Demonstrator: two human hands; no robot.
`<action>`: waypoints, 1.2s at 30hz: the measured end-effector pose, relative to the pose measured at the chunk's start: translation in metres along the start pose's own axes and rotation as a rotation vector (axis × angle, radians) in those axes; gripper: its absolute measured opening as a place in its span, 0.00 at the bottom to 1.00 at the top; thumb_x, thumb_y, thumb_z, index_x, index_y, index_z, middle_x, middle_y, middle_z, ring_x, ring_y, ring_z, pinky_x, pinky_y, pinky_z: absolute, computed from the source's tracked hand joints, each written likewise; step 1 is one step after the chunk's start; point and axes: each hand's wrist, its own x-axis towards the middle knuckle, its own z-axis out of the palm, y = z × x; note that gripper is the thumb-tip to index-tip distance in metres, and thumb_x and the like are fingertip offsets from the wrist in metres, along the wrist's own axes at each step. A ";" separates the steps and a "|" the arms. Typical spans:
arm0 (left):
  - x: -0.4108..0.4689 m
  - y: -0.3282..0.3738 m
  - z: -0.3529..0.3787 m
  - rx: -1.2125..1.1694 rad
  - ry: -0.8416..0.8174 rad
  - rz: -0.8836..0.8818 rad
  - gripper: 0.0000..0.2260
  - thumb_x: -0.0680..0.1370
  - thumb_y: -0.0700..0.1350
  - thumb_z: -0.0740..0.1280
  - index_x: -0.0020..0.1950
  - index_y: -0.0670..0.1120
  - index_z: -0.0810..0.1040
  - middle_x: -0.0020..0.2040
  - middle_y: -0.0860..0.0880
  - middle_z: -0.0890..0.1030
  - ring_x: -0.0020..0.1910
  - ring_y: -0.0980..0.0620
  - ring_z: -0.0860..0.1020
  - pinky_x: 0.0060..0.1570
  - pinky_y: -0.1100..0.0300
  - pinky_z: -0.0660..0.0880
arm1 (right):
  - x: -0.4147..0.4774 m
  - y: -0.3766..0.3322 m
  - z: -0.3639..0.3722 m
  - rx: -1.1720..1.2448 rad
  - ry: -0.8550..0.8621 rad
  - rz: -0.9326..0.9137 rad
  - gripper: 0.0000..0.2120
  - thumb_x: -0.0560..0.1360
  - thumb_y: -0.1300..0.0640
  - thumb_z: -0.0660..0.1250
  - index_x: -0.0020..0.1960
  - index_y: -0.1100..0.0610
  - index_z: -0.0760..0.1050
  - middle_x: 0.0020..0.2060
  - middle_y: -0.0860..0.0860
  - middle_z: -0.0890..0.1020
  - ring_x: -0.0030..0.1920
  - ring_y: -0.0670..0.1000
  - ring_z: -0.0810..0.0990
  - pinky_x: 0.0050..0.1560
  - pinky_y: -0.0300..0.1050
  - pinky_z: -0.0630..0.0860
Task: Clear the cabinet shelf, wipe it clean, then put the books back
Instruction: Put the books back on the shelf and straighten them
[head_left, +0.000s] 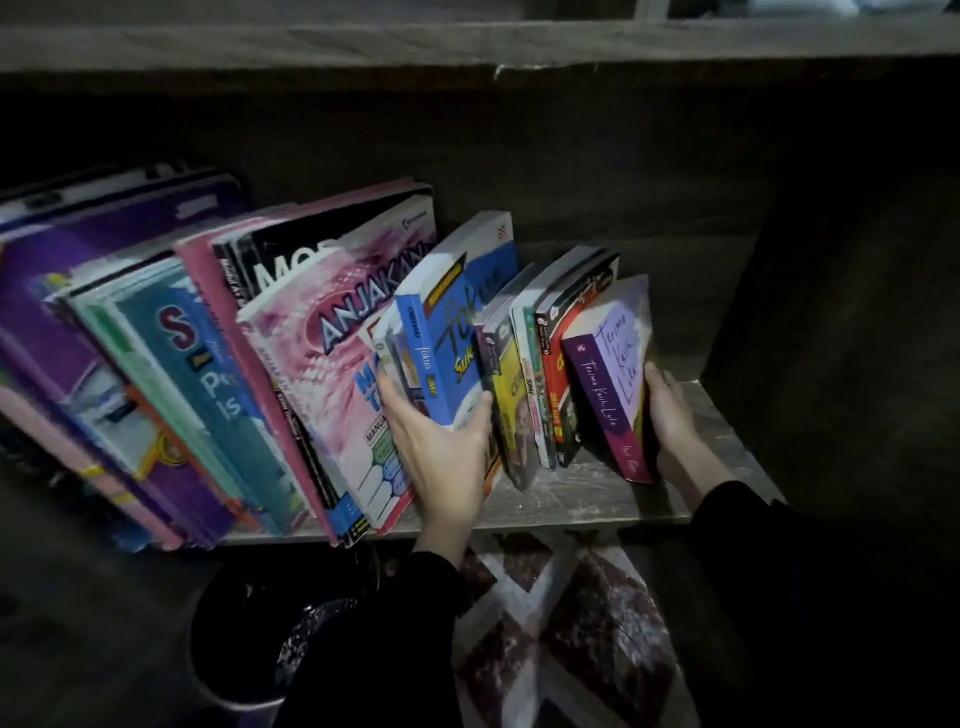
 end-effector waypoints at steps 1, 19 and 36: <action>0.005 -0.003 0.006 -0.022 0.032 -0.017 0.43 0.69 0.48 0.76 0.77 0.48 0.53 0.75 0.46 0.62 0.73 0.47 0.64 0.72 0.48 0.61 | 0.001 0.002 0.009 0.038 -0.091 -0.014 0.43 0.58 0.21 0.60 0.68 0.39 0.67 0.62 0.53 0.79 0.61 0.59 0.77 0.63 0.63 0.71; -0.013 -0.005 -0.007 0.144 0.300 0.338 0.40 0.76 0.63 0.60 0.76 0.38 0.51 0.70 0.37 0.61 0.70 0.52 0.57 0.69 0.54 0.52 | -0.071 -0.038 0.085 -0.057 -0.248 -0.094 0.32 0.80 0.36 0.44 0.68 0.57 0.71 0.58 0.55 0.79 0.49 0.53 0.81 0.45 0.37 0.77; -0.003 -0.075 -0.059 0.711 0.241 0.474 0.51 0.74 0.73 0.49 0.73 0.33 0.32 0.70 0.22 0.50 0.73 0.29 0.45 0.71 0.35 0.49 | -0.185 0.053 0.105 -0.705 -0.056 -0.935 0.59 0.57 0.16 0.51 0.74 0.42 0.28 0.71 0.58 0.24 0.72 0.60 0.25 0.68 0.62 0.32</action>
